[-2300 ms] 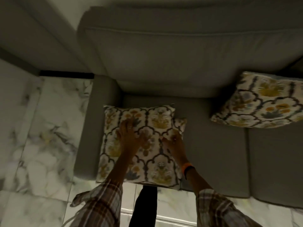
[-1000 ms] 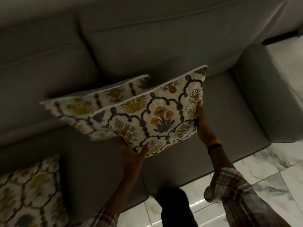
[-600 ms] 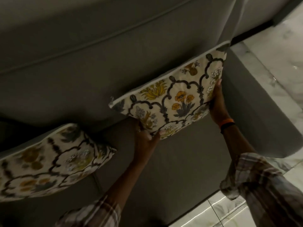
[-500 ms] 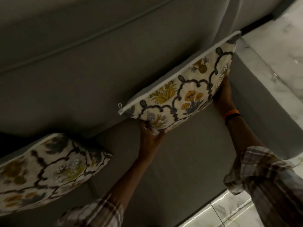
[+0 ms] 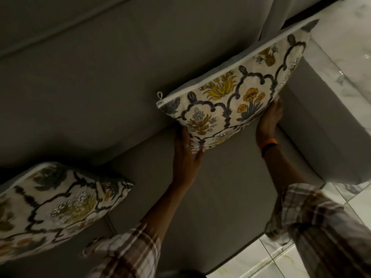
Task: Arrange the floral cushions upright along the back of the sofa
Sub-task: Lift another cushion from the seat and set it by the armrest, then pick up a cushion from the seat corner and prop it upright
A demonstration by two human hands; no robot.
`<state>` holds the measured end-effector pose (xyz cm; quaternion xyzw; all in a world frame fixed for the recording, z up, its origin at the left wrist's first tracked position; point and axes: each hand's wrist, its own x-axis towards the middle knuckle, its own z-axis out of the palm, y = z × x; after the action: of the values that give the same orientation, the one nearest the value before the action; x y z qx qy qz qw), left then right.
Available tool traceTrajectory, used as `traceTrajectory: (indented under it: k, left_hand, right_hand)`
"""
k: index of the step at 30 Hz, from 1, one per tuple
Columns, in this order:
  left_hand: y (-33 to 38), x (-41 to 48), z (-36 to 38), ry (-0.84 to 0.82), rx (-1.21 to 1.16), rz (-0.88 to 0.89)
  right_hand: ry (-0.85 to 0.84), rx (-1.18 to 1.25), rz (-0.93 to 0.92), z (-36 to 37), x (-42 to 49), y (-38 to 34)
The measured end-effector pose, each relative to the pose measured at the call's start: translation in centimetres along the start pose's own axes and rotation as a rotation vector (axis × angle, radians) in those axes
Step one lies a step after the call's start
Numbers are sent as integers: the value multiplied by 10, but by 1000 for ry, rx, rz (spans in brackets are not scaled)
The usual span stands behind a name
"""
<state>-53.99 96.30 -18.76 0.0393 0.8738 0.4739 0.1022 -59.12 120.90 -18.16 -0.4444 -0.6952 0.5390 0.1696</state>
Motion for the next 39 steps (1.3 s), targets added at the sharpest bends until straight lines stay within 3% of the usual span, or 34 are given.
traceTrajectory:
  k: [3,6,10,15,18,25,27,30,34,36,39]
  left_hand:
    - [-33,-30,-19,-27,267,20]
    - [-64,-67,-57,-134,558,69]
    - [-120,-131,-122,-251,711,137]
    - [-194,-235,-224,-254,730,121]
    - [-239,-306,-292,-250,736,-7]
    - [-391,-476,-480,-21,745,-277]
    - [-434,-523,-528,62,685,-393]
    - [-484,-581,-581,215,449,-641]
    - [-535,-612,-624,298,-165,-1022]
    - [-550,-609,-641,301,-479,-1134]
    - [-555,-595,-661,248,-639,-1097]
  right_hand:
    - [28,-321,-22,-2,-87,30]
    - [-180,-669,-176,6,-174,64]
    - [-512,-971,-380,24,-286,93]
    - [-633,-989,-492,52,-428,105]
    - [-731,-1018,-562,70,-517,118]
    - [-904,-978,-635,149,-757,150]
    - [-983,-956,-587,172,-824,153]
    - [-1105,-885,-343,200,-899,178]
    - [-1121,-592,78,225,-952,180]
    - [-1166,-541,138,236,-957,182]
    - [-1149,-474,116,246,-948,181]
